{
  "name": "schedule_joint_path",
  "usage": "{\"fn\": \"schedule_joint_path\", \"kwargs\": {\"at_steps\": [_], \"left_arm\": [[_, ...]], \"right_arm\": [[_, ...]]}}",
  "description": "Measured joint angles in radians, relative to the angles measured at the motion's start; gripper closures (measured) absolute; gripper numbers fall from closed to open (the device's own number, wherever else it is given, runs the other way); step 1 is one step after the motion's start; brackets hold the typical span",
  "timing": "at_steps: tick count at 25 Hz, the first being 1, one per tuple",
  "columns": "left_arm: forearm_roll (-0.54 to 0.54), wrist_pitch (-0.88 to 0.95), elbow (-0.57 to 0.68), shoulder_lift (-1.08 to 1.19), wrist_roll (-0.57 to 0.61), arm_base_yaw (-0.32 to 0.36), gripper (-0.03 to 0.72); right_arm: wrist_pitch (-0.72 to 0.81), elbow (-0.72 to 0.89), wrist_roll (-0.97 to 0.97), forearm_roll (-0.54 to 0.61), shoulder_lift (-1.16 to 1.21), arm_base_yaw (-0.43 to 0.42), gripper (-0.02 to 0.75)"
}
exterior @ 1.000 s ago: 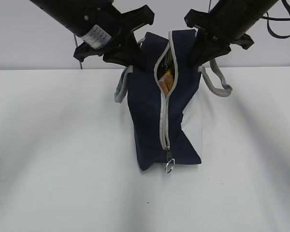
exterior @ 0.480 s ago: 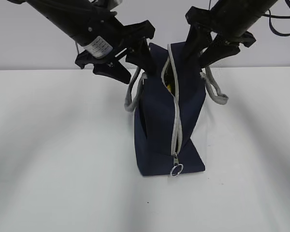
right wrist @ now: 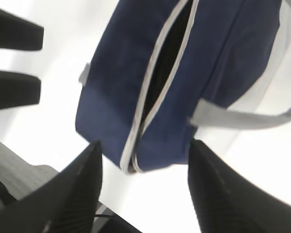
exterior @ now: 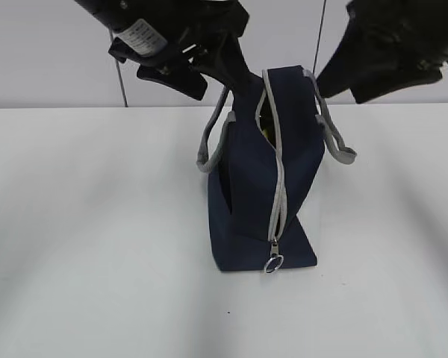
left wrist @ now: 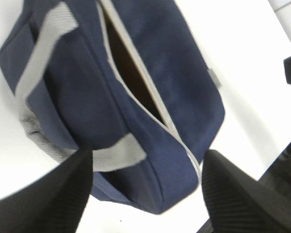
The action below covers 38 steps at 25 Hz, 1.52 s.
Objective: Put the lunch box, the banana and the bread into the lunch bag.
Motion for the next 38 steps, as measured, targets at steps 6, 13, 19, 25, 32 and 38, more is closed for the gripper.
{"fn": "schedule_joint_path", "kwargs": {"at_steps": [6,13,19,25,32,38], "left_arm": [[0.039,-0.008,0.048,-0.063,0.001,-0.075,0.211],[0.042,-0.091,0.272,-0.184,0.048,-0.103,0.218],[0.041,-0.162,0.486,-0.321,0.061,-0.103,0.226],[0.041,-0.176,0.56,-0.387,0.064,-0.103,0.233],[0.041,-0.176,0.562,-0.391,0.065,-0.103,0.24],[0.042,-0.176,0.563,-0.392,0.071,-0.103,0.244]], "right_arm": [[-0.172,0.361,-0.249,0.129,-0.245,0.0,0.321],[-0.256,0.702,-0.644,0.423,-0.386,0.0,0.321],[-0.288,0.885,-0.894,0.547,-0.39,0.0,0.321],[-0.335,0.943,-1.115,0.58,-0.387,0.0,0.321],[-0.35,0.944,-1.286,0.713,-0.246,0.0,0.321],[-0.346,0.942,-1.571,0.906,-0.1,0.0,0.311]]}}
